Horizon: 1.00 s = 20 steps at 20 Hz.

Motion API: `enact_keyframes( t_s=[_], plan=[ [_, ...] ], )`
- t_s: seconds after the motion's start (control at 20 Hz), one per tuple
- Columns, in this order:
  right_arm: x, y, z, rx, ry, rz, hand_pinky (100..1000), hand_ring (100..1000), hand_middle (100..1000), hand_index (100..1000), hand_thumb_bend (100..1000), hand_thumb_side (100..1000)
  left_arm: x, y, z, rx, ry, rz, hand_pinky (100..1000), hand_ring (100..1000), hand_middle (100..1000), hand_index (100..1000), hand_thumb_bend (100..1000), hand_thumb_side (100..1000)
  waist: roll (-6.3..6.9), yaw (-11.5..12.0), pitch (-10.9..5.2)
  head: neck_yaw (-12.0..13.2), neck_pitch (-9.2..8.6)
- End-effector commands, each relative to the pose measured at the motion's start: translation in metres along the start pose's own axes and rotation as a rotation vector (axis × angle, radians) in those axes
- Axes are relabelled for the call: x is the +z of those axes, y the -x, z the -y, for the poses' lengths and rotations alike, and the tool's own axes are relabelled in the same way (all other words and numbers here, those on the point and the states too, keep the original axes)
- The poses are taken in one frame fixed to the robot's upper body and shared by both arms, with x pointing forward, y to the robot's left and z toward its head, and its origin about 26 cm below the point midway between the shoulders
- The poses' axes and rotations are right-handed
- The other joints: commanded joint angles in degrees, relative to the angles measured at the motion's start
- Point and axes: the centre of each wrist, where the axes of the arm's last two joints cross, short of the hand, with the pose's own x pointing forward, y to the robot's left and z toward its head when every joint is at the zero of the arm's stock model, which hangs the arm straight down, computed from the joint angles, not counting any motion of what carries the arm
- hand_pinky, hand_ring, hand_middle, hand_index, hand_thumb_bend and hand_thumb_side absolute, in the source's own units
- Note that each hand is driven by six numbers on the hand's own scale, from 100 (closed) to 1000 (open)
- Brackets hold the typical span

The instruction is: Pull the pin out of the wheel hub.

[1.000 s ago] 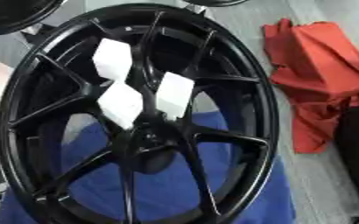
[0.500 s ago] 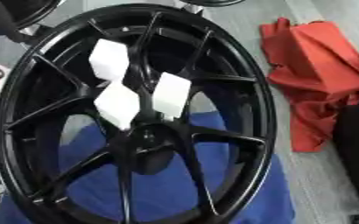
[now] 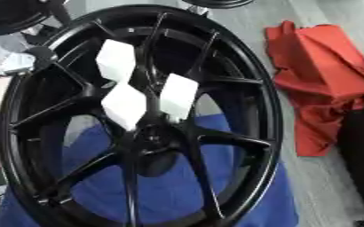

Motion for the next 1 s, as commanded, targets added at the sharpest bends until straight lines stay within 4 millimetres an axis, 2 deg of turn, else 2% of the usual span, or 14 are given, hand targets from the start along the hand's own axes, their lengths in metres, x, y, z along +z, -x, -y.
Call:
enact_keyframes(
  t_s=[0.05, 0.3, 0.6, 1.0],
  plan=[
    [-0.003, -0.006, 0.011, 0.021, 0.025, 0.022, 650, 511, 532, 625, 100, 317, -0.006, 0.003, -0.009, -0.009, -0.015, -0.014, 880, 824, 798, 895, 265, 565, -0.29, -0.1, -1.86, 0.3, -0.41],
    [-0.003, -0.006, 0.009, 0.012, 0.023, 0.021, 649, 511, 532, 624, 100, 321, -0.025, 0.012, -0.01, 0.052, -0.037, -0.012, 887, 814, 801, 895, 296, 457, -0.38, -0.4, -1.76, 0.9, -0.81],
    [-0.003, -0.006, 0.007, 0.003, 0.025, 0.019, 647, 509, 530, 624, 100, 326, -0.038, 0.017, -0.009, 0.115, 0.014, 0.004, 910, 848, 838, 922, 426, 492, -0.33, -0.6, -1.43, 1.2, -1.13],
    [-0.004, -0.007, 0.004, -0.013, 0.028, 0.022, 644, 507, 528, 622, 100, 330, -0.054, 0.023, -0.003, 0.144, 0.051, 0.01, 893, 852, 841, 920, 400, 506, -0.24, -1.0, -1.13, 1.7, -1.26]
  ],
)
